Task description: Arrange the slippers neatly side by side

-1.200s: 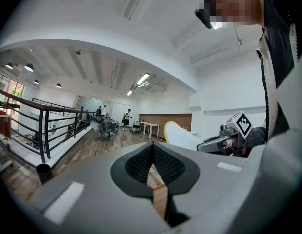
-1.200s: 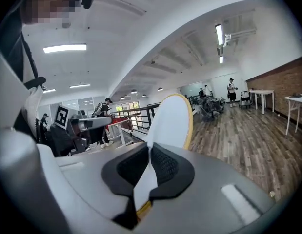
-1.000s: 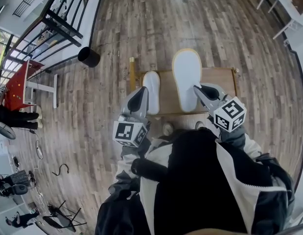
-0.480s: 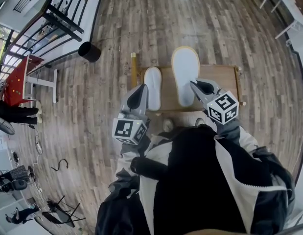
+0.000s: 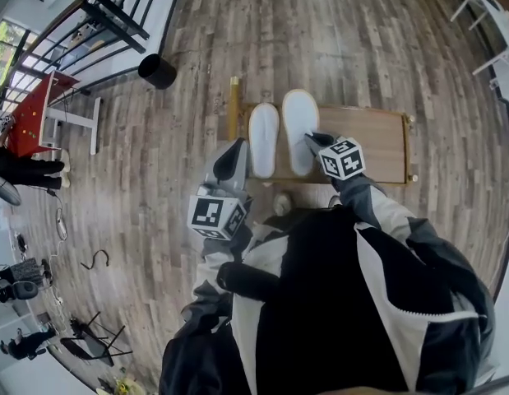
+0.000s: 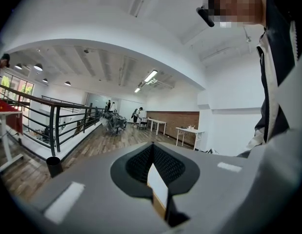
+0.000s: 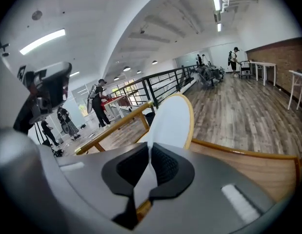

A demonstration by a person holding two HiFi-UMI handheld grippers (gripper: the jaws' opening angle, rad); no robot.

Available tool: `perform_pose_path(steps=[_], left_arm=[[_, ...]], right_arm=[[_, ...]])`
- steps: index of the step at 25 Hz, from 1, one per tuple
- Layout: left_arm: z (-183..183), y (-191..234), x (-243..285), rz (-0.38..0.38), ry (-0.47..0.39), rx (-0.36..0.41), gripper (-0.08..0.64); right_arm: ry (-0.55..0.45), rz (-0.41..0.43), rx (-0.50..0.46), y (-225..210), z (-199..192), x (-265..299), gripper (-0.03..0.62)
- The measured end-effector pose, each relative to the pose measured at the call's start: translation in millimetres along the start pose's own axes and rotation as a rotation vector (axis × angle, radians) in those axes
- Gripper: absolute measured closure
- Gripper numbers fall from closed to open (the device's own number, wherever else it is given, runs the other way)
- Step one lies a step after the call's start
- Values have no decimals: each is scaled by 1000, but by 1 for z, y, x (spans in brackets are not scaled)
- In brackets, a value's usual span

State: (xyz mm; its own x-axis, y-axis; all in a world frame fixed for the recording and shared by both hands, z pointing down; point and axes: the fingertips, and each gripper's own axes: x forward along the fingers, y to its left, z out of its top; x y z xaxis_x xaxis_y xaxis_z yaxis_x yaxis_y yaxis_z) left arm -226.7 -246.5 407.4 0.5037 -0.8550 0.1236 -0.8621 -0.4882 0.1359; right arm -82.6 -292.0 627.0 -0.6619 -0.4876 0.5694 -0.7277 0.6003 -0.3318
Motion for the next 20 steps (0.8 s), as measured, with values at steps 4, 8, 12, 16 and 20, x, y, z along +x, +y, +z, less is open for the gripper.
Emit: perform_pose_path(steps=[4,8,12,16,20], left_arm=[[-1,7,-15,35,7,10,543],[-10,10,-31,73,21,7,543],[-10,14,-41,106,22,2,543],[-14,23,-50,142,40,-5,543],[-16,21,-51,132,33,3,543]], right_arm=[[90,-15,20,-9,-28,34,569],[145,-34,71,-21,-46,55,570],[206,-59,59,-32,-57,71,570],[249,-91,69,-42,-62,86,569],[289,-132,69,-52,-67,94,569]])
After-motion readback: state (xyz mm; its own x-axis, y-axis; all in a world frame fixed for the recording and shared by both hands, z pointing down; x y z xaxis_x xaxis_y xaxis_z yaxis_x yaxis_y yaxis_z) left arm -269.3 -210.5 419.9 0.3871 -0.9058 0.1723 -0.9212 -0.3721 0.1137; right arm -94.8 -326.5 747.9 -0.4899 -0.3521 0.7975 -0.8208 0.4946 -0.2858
